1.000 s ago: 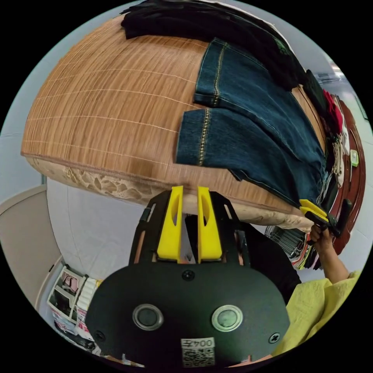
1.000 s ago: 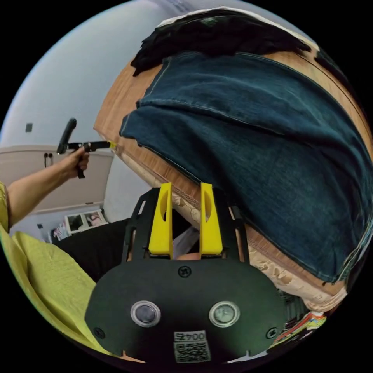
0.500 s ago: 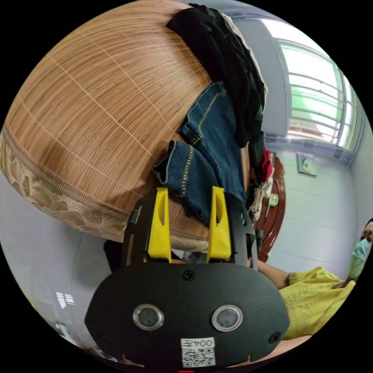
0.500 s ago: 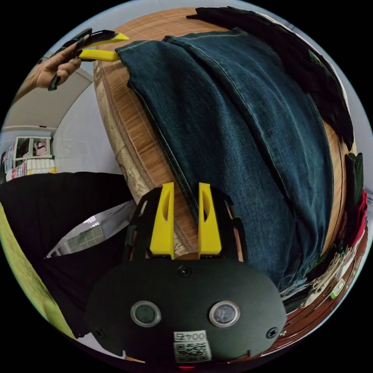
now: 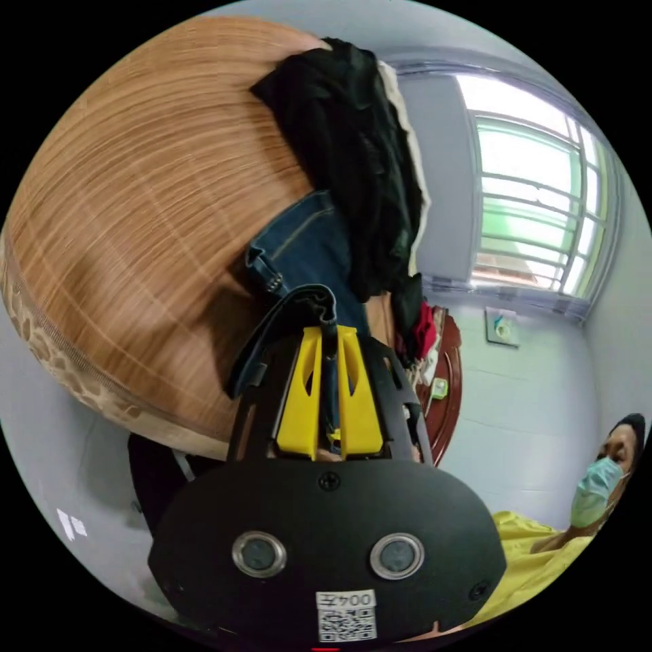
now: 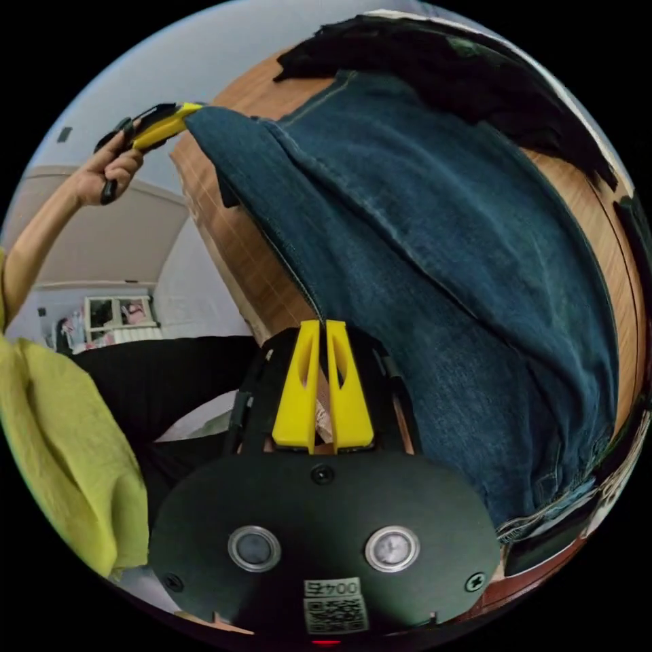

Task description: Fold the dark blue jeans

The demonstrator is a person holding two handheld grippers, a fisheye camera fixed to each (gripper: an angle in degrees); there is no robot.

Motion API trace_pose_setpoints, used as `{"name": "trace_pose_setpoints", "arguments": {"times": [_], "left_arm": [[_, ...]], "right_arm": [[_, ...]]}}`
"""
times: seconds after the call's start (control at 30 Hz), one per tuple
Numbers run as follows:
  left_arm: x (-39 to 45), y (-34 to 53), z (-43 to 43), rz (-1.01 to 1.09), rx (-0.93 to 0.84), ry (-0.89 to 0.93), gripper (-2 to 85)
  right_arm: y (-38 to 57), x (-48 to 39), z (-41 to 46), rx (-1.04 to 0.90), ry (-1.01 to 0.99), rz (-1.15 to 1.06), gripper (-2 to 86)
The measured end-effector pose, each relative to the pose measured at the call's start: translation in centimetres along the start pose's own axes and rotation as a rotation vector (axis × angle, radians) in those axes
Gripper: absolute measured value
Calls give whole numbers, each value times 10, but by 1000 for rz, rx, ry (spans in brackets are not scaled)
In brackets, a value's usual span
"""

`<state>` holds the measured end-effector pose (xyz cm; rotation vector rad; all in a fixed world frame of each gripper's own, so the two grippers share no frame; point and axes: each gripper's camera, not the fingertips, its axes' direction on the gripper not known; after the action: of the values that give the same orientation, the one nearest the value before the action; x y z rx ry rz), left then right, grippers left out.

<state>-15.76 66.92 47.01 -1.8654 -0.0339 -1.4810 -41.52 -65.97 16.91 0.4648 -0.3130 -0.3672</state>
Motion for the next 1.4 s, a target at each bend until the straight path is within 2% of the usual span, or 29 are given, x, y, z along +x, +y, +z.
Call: {"name": "trace_pose_setpoints", "arguments": {"times": [0.17,0.23,0.4,0.57,0.63,0.8,0.93,1.0,1.1,1.17,1.27,1.4], "left_arm": [[105,-8,-19,324,-110,-62,22],[119,0,-26,375,-121,-111,20],[53,20,-31,212,-150,-220,19],[-45,48,-20,-36,-171,-314,18],[-52,54,-18,-61,-175,-355,17],[-23,54,-35,-99,-135,-294,15],[48,38,-73,-16,-113,-348,14],[93,28,-83,54,-115,-402,14],[188,8,-64,248,-193,-509,15],[269,-5,-15,429,-325,-576,15],[372,-4,68,652,-495,-604,15],[481,17,163,875,-639,-608,12]], "right_arm": [[26,7,-99,170,0,-6,3],[33,2,-119,203,12,-5,5],[35,-20,-98,145,-18,30,17],[26,-44,-6,-45,12,150,33],[23,-44,6,-68,22,212,38],[21,-37,-20,-62,-30,316,57],[44,-23,-76,57,-139,395,88],[70,-5,-105,137,-155,519,91],[136,39,-144,263,-184,831,94],[203,72,-167,334,-181,1102,94],[285,103,-194,439,-201,1383,95],[360,132,-222,571,-226,1592,92]]}}
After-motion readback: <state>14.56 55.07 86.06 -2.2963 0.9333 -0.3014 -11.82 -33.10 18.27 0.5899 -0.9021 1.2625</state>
